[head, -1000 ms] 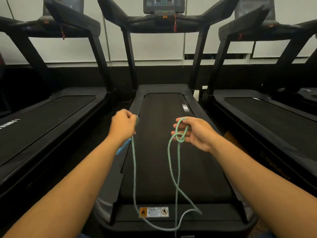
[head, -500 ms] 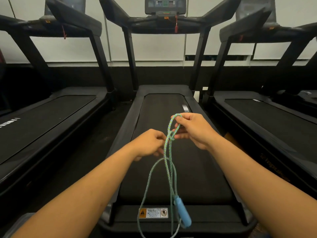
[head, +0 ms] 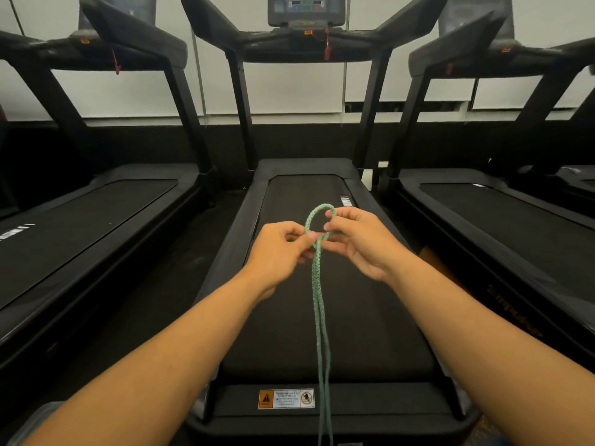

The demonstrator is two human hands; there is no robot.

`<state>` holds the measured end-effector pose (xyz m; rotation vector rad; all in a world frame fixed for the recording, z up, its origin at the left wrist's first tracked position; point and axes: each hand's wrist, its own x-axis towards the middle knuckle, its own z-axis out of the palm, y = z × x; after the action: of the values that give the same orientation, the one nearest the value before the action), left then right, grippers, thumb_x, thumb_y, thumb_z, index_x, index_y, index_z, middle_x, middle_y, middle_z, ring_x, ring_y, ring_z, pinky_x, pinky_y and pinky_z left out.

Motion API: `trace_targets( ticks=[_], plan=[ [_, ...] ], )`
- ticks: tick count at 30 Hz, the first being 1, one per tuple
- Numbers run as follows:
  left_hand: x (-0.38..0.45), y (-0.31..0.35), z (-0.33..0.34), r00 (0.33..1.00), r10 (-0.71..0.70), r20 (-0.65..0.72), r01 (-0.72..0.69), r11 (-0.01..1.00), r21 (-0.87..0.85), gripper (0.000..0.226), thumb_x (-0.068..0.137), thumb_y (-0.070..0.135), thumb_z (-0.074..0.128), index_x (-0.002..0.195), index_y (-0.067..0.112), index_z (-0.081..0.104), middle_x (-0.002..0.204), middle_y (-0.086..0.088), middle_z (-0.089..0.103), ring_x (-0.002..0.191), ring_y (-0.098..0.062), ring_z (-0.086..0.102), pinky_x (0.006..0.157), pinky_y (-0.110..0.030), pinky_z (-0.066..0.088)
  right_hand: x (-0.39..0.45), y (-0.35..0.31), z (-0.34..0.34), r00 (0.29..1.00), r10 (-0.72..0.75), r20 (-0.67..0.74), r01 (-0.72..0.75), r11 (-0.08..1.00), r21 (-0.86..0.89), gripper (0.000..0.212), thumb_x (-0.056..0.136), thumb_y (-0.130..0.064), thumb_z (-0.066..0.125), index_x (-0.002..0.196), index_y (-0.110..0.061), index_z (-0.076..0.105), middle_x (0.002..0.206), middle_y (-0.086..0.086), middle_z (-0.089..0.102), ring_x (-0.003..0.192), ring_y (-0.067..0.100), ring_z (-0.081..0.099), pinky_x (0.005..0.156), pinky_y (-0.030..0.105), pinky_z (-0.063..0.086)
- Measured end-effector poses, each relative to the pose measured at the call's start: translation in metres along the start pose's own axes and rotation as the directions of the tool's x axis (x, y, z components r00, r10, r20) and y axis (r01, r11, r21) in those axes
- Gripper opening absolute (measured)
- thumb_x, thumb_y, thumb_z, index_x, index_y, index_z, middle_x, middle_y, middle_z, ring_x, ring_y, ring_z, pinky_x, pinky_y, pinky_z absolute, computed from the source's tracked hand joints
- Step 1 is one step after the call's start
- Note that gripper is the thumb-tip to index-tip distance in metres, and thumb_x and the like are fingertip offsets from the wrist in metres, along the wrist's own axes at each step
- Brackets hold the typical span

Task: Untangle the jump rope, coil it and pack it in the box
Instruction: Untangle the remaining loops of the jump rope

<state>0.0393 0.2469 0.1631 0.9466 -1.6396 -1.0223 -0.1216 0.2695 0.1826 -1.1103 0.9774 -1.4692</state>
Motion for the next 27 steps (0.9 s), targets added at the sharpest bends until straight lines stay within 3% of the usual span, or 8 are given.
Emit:
trace_targets(
  ticks=[2,7,10,12,16,19,23,27],
  plan=[
    [0.003,0.000,-0.004,0.998,-0.026,-0.053,0.024,0.999,-0.044,0.012,0.096,0.013,0.068,0.086,0.006,0.071,0.076,-0.010,0.073,0.072,-0.019,0.070,0.072,-0.035,0.058,-0.002,-0.003,-0.004,1.000,-0.017,-0.010,0.016,0.997,-0.081,0.015,0.092,0.003,0.066,0.103,-0.006,0.061,0.093,0.012,0.066,0.089,0.028,0.069,0.075,0.035,0.064],
    [0.009,0.001,-0.013,0.995,-0.058,-0.081,0.048,0.991,-0.123,0.018,0.096,0.016,0.068,0.081,0.007,0.068,0.065,-0.002,0.068,0.062,-0.013,0.066,0.067,-0.033,0.057,-0.012,0.010,0.001,0.984,0.148,0.095,-0.102,0.920,-0.379,0.058,0.083,-0.015,0.083,0.130,-0.017,0.050,0.113,0.021,0.070,0.092,0.026,0.070,0.079,0.039,0.061],
    [0.011,0.002,-0.014,0.993,-0.048,-0.104,0.039,0.995,-0.089,0.019,0.096,0.017,0.067,0.081,0.006,0.068,0.068,-0.004,0.067,0.063,-0.013,0.063,0.064,-0.030,0.052,-0.013,0.015,0.008,0.979,0.169,0.116,-0.104,0.899,-0.426,0.031,0.091,-0.005,0.071,0.118,-0.006,0.056,0.102,0.028,0.072,0.081,0.025,0.073,0.081,0.042,0.061],
    [0.012,0.003,-0.017,0.991,-0.052,-0.126,0.042,0.995,-0.086,0.020,0.097,0.017,0.066,0.081,0.005,0.067,0.070,-0.007,0.065,0.064,-0.016,0.061,0.062,-0.030,0.049,-0.012,0.013,0.008,0.984,0.132,0.116,-0.067,0.893,-0.445,0.010,0.095,-0.002,0.062,0.104,-0.001,0.064,0.088,0.020,0.070,0.076,0.022,0.073,0.081,0.041,0.062],
    [0.014,0.004,-0.019,0.984,-0.093,-0.153,0.080,0.992,-0.094,0.020,0.098,0.012,0.061,0.079,0.008,0.066,0.067,-0.007,0.057,0.061,-0.017,0.055,0.059,-0.029,0.046,-0.013,0.007,0.010,0.989,0.127,0.070,-0.097,0.938,-0.333,0.010,0.097,-0.004,0.050,0.097,-0.003,0.060,0.071,0.010,0.055,0.064,0.021,0.071,0.061,0.031,0.060],
    [0.016,0.004,-0.021,0.979,-0.132,-0.155,0.113,0.986,-0.123,0.018,0.096,0.012,0.060,0.084,0.012,0.073,0.068,-0.008,0.048,0.066,-0.025,0.049,0.066,-0.035,0.044,-0.008,0.005,0.006,0.998,0.059,-0.005,-0.059,0.960,-0.274,0.011,0.097,-0.005,0.052,0.100,-0.004,0.062,0.072,0.005,0.052,0.048,0.009,0.051,0.044,0.020,0.035],
    [0.011,0.008,-0.022,0.997,0.024,-0.077,-0.019,0.997,0.069,0.021,0.099,0.024,0.058,0.096,0.023,0.079,0.077,-0.008,0.066,0.072,-0.029,0.059,0.074,-0.044,0.052,-0.003,0.004,-0.001,1.000,-0.027,0.016,0.030,0.976,-0.217,0.020,0.098,-0.004,0.060,0.119,-0.004,0.063,0.081,0.009,0.063,0.053,0.007,0.047,0.049,0.021,0.034],
    [-0.003,0.023,-0.015,0.975,0.194,0.109,-0.219,0.928,0.302,0.020,0.100,0.025,0.061,0.105,0.019,0.079,0.089,0.002,0.076,0.085,-0.015,0.069,0.079,-0.030,0.053,-0.008,0.009,0.002,0.990,0.028,0.141,0.014,0.957,-0.289,0.035,0.099,-0.006,0.062,0.134,-0.010,0.060,0.082,0.007,0.064,0.059,0.007,0.050,0.053,0.021,0.039]
  ],
)
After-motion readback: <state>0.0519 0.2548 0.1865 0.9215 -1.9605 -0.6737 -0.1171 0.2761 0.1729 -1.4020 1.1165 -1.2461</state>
